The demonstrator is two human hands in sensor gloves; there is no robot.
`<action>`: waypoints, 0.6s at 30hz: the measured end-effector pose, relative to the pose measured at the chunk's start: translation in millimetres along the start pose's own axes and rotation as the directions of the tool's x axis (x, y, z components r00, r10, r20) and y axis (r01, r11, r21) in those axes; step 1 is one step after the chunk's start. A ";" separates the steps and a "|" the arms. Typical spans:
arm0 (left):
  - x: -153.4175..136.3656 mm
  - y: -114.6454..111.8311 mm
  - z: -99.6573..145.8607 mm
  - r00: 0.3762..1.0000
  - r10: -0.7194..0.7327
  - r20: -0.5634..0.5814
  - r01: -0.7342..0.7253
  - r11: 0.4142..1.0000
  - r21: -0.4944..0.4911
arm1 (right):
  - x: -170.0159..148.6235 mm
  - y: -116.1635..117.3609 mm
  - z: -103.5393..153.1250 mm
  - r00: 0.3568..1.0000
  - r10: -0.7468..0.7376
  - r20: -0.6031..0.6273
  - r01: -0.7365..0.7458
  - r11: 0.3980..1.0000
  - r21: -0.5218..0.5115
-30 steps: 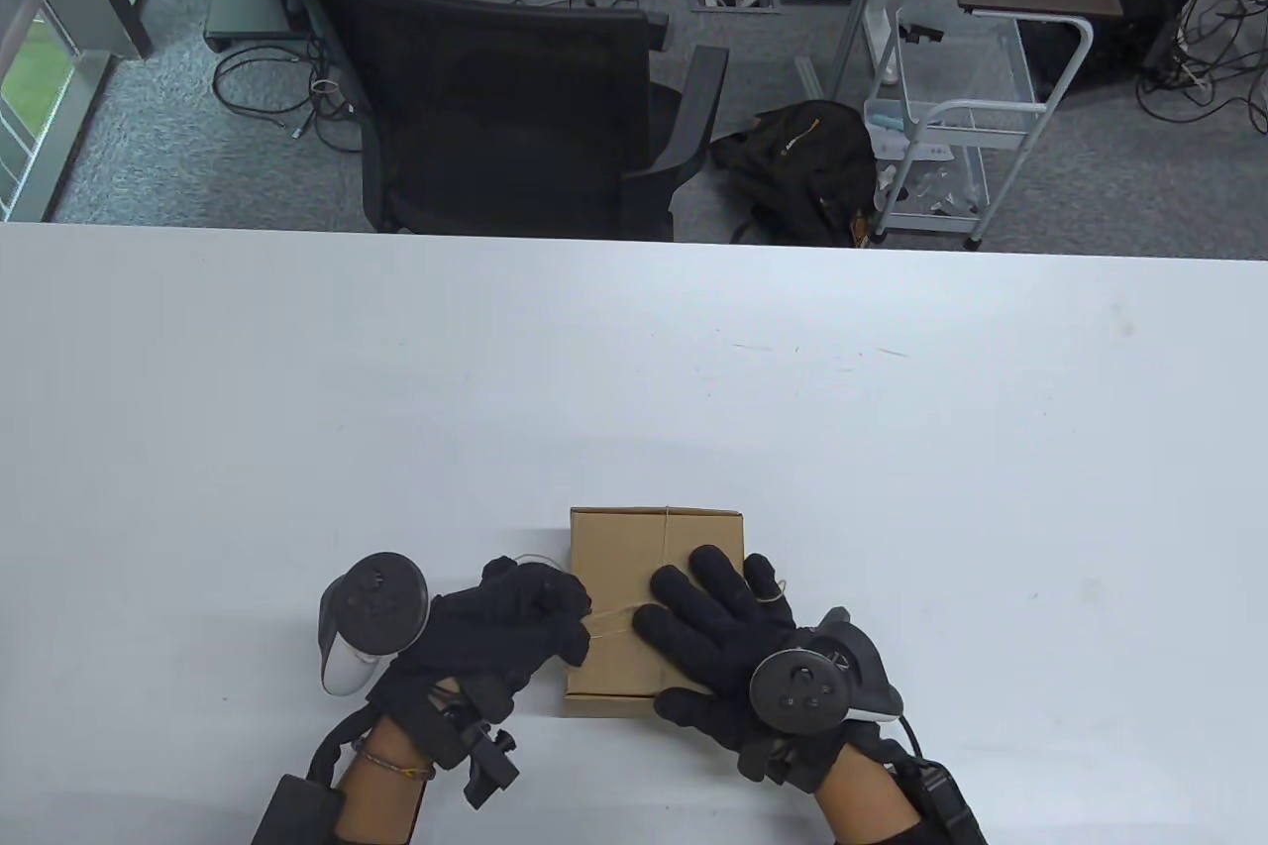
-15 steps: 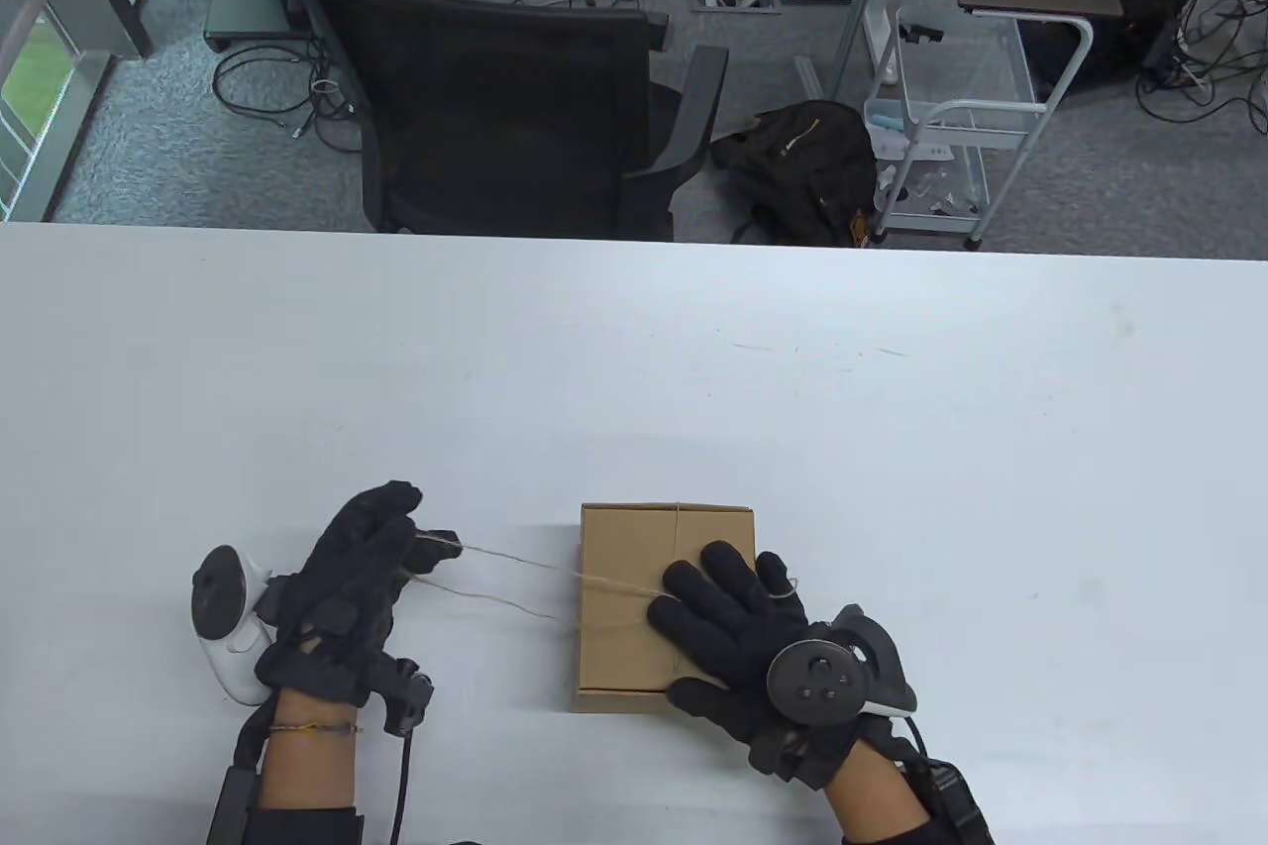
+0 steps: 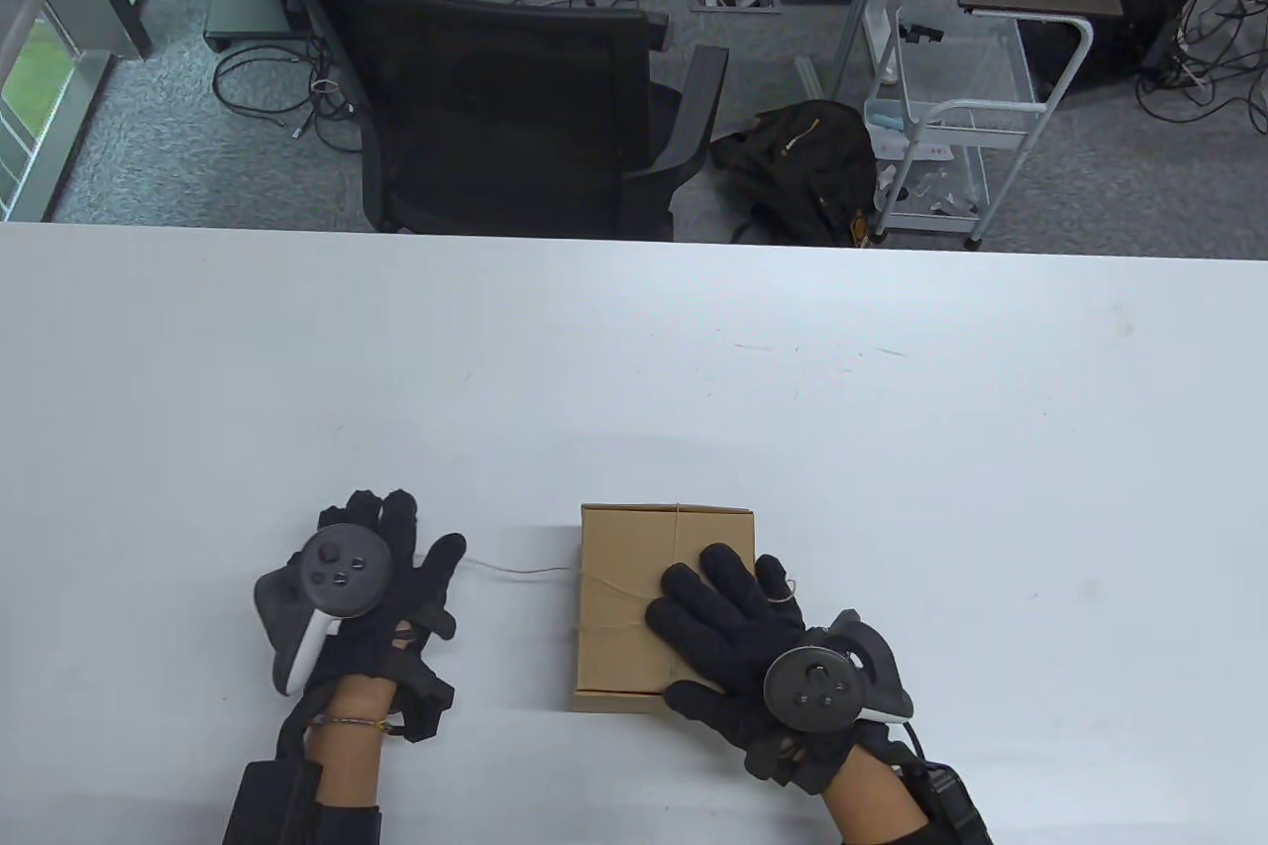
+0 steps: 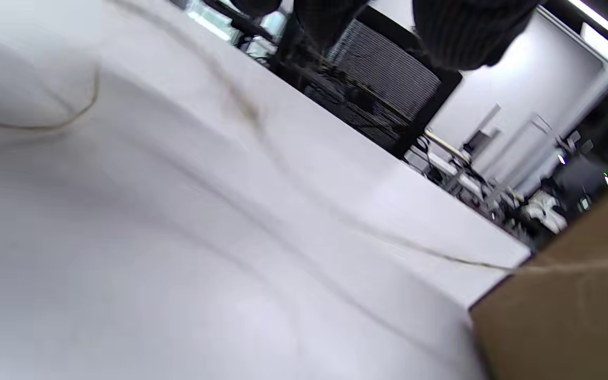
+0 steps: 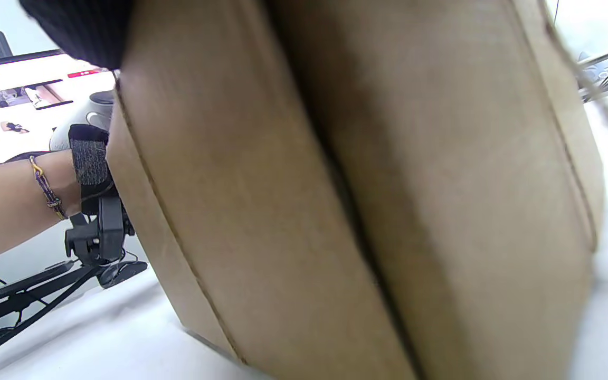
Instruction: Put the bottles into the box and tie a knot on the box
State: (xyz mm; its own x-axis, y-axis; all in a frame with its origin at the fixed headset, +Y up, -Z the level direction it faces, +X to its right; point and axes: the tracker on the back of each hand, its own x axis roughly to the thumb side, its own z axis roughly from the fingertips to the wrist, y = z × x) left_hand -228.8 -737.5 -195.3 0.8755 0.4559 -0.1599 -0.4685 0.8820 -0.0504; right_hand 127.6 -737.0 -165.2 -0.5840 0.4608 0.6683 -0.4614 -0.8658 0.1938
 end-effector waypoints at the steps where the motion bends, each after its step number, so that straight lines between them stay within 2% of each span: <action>1: 8.4 -3.7 1.7 1.000 -0.003 0.023 0.003 1.000 0.002 | 0.3 0.0 0.0 1.000 -0.001 0.000 0.001 1.000 0.000; 3: 27.7 -12.0 4.7 0.976 0.057 0.210 -0.049 0.998 -0.043 | 2.7 0.4 -0.2 1.000 0.015 0.003 -0.015 1.000 -0.001; 5: 42.1 -20.6 7.9 0.925 0.203 0.322 -0.181 0.979 -0.097 | 4.7 1.3 -0.5 0.999 0.045 0.011 -0.045 0.999 -0.011; 7: 52.3 -28.3 11.6 0.892 0.303 0.337 -0.263 0.952 -0.158 | 5.7 1.9 -1.1 0.999 0.044 0.016 -0.043 0.999 -0.013; 9: 65.2 -34.8 15.3 0.865 0.324 0.384 -0.260 0.942 -0.211 | 6.4 3.1 -1.3 0.999 0.045 0.019 -0.045 0.999 -0.014; 11: 74.3 -37.1 20.0 0.878 0.215 0.429 -0.161 0.974 -0.159 | 6.3 3.1 -1.1 0.999 0.048 0.022 -0.047 0.999 -0.016; 13: 78.8 -35.4 23.8 0.859 0.199 0.472 -0.178 0.980 -0.089 | 6.8 3.3 -1.6 0.999 0.045 0.024 -0.045 0.999 -0.013; 16: 83.4 -35.8 30.0 0.843 0.156 0.515 -0.152 0.987 -0.051 | 9.3 2.7 -1.8 0.998 0.063 0.026 -0.063 0.998 -0.004; 18: 84.5 -35.9 33.2 0.844 0.110 0.524 -0.114 0.993 -0.025 | 7.3 -4.3 1.1 0.999 0.014 0.035 -0.012 0.998 -0.067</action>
State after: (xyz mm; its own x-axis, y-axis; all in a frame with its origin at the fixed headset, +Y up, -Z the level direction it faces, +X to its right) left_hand -134.1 -726.7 -174.3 0.7494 0.5448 0.3764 -0.5682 0.8209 -0.0570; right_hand 126.1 -730.2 -160.3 -0.5666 0.4416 0.6957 -0.4985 -0.8560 0.1373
